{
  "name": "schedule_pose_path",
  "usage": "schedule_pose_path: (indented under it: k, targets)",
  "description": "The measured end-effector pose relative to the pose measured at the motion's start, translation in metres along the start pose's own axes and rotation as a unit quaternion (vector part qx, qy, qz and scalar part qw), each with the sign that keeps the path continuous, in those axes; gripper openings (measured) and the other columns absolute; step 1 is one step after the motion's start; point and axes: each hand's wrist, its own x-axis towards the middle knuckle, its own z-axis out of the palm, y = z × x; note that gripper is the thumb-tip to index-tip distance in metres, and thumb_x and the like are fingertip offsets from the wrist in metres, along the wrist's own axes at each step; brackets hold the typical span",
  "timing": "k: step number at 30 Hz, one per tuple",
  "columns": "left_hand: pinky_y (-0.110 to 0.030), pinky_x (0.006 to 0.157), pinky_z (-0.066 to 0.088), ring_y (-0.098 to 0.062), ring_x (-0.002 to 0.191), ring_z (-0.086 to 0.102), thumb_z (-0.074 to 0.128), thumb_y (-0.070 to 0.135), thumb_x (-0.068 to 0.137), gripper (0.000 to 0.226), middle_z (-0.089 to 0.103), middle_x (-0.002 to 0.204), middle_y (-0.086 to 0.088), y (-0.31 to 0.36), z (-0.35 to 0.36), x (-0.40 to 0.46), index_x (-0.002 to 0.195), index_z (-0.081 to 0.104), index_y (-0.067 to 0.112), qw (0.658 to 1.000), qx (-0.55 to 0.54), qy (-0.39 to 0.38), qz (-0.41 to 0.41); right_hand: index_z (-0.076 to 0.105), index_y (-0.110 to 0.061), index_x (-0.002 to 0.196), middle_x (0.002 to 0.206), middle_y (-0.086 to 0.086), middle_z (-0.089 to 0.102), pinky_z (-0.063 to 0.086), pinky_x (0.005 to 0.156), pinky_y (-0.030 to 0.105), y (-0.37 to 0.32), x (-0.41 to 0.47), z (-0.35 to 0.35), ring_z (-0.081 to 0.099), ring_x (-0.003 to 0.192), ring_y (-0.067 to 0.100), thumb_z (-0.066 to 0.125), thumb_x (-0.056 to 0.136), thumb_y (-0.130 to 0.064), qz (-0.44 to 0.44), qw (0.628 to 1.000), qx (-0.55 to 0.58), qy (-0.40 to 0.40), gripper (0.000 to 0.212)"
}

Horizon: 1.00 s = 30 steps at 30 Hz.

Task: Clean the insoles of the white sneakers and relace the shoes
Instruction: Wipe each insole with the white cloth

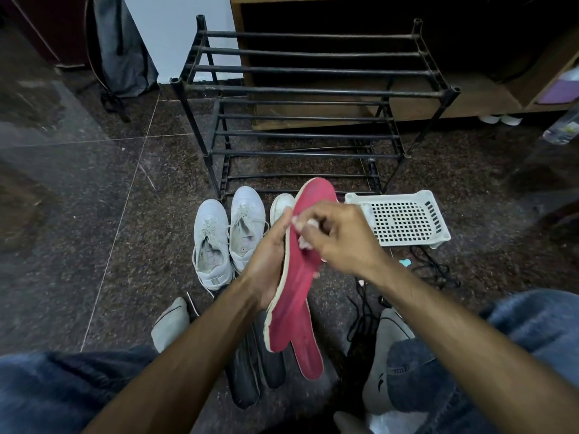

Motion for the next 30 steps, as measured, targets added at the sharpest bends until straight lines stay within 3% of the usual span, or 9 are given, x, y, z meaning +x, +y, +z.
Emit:
schedule_pose_path:
  k: [2, 3, 6, 9, 14, 18, 21, 25, 30]
  targets:
    - [-0.037, 0.089, 0.049, -0.023, 0.084, 0.068, 0.043, 0.062, 0.089, 0.064, 0.069, 0.090, -0.014, 0.005, 0.001, -0.002, 0.099, 0.071, 0.006, 0.999, -0.046, -0.019, -0.019, 0.072, -0.017, 0.085, 0.074, -0.010, 0.066, 0.045, 0.055, 0.026, -0.007, -0.007, 0.006, 0.053, 0.058, -0.003, 0.062, 0.087, -0.024, -0.039, 0.998, -0.008, -0.056, 0.013]
    - [-0.036, 0.090, 0.048, -0.023, 0.086, 0.067, 0.044, 0.063, 0.087, 0.065, 0.068, 0.093, -0.014, 0.005, 0.000, -0.002, 0.101, 0.071, 0.005, 0.999, -0.046, -0.018, -0.017, 0.072, -0.019, 0.086, 0.075, -0.011, 0.065, 0.044, 0.054, 0.026, -0.006, -0.006, 0.005, 0.051, 0.057, -0.002, 0.060, 0.087, -0.027, -0.056, 0.996, -0.048, -0.058, 0.015]
    - [-0.034, 0.064, 0.052, -0.022, 0.067, 0.060, 0.046, 0.063, 0.084, 0.061, 0.063, 0.084, -0.013, 0.003, -0.003, 0.000, 0.102, 0.072, 0.011, 1.000, 0.017, 0.018, 0.014, 0.070, -0.023, 0.087, 0.080, -0.009, 0.066, 0.051, 0.058, 0.032, 0.004, 0.007, -0.004, 0.060, 0.064, 0.015, 0.054, 0.088, -0.037, -0.050, 0.981, -0.185, 0.033, 0.022]
    - [-0.036, 0.065, 0.047, -0.026, 0.071, 0.055, 0.049, 0.063, 0.085, 0.060, 0.064, 0.088, -0.017, 0.001, 0.000, 0.000, 0.112, 0.072, 0.014, 0.997, 0.057, 0.022, 0.035, 0.071, -0.021, 0.086, 0.080, -0.008, 0.065, 0.043, 0.059, 0.027, 0.008, 0.012, -0.012, 0.060, 0.065, 0.017, 0.060, 0.088, -0.031, 0.026, 0.973, -0.197, 0.115, 0.015]
    - [-0.035, 0.064, 0.048, -0.024, 0.068, 0.056, 0.050, 0.057, 0.086, 0.052, 0.060, 0.085, -0.012, 0.007, -0.003, 0.000, 0.099, 0.073, 0.012, 0.998, 0.018, 0.034, 0.054, 0.071, -0.020, 0.090, 0.088, -0.007, 0.070, 0.054, 0.068, 0.039, -0.004, 0.000, -0.001, 0.064, 0.075, 0.018, 0.055, 0.088, -0.032, -0.013, 0.988, -0.152, -0.037, 0.020]
    - [-0.035, 0.067, 0.054, -0.025, 0.075, 0.064, 0.057, 0.040, 0.087, 0.040, 0.068, 0.092, -0.015, 0.010, -0.005, -0.002, 0.108, 0.072, 0.010, 0.997, 0.031, 0.023, 0.065, 0.068, -0.021, 0.098, 0.095, -0.006, 0.066, 0.051, 0.068, 0.035, 0.002, 0.011, -0.012, 0.063, 0.080, 0.019, 0.062, 0.091, -0.030, -0.004, 0.981, -0.189, 0.030, 0.013]
    - [-0.033, 0.064, 0.054, -0.026, 0.069, 0.062, 0.050, 0.034, 0.085, 0.038, 0.068, 0.087, -0.019, 0.009, -0.002, -0.004, 0.098, 0.077, 0.010, 0.998, 0.024, 0.012, 0.065, 0.066, -0.020, 0.111, 0.102, -0.004, 0.064, 0.046, 0.072, 0.030, 0.007, 0.015, -0.019, 0.062, 0.087, 0.019, 0.065, 0.089, -0.029, 0.027, 0.981, -0.185, 0.044, 0.024]
    - [-0.032, 0.064, 0.055, -0.026, 0.071, 0.066, 0.046, 0.036, 0.088, 0.043, 0.069, 0.087, -0.020, 0.012, -0.005, -0.003, 0.101, 0.074, 0.007, 0.997, 0.009, 0.018, 0.073, 0.070, -0.019, 0.094, 0.094, -0.005, 0.064, 0.051, 0.073, 0.038, 0.008, 0.013, -0.016, 0.062, 0.081, 0.018, 0.066, 0.088, -0.026, 0.031, 0.984, -0.173, 0.034, 0.010]
    - [-0.028, 0.074, 0.057, -0.020, 0.076, 0.069, 0.051, 0.033, 0.084, 0.037, 0.073, 0.085, -0.009, 0.022, -0.009, -0.001, 0.087, 0.077, 0.006, 0.990, -0.090, 0.046, 0.101, 0.072, -0.018, 0.089, 0.083, -0.005, 0.064, 0.052, 0.059, 0.034, -0.018, -0.010, 0.004, 0.061, 0.069, 0.017, 0.061, 0.085, -0.022, -0.100, 0.978, -0.137, -0.117, 0.012]
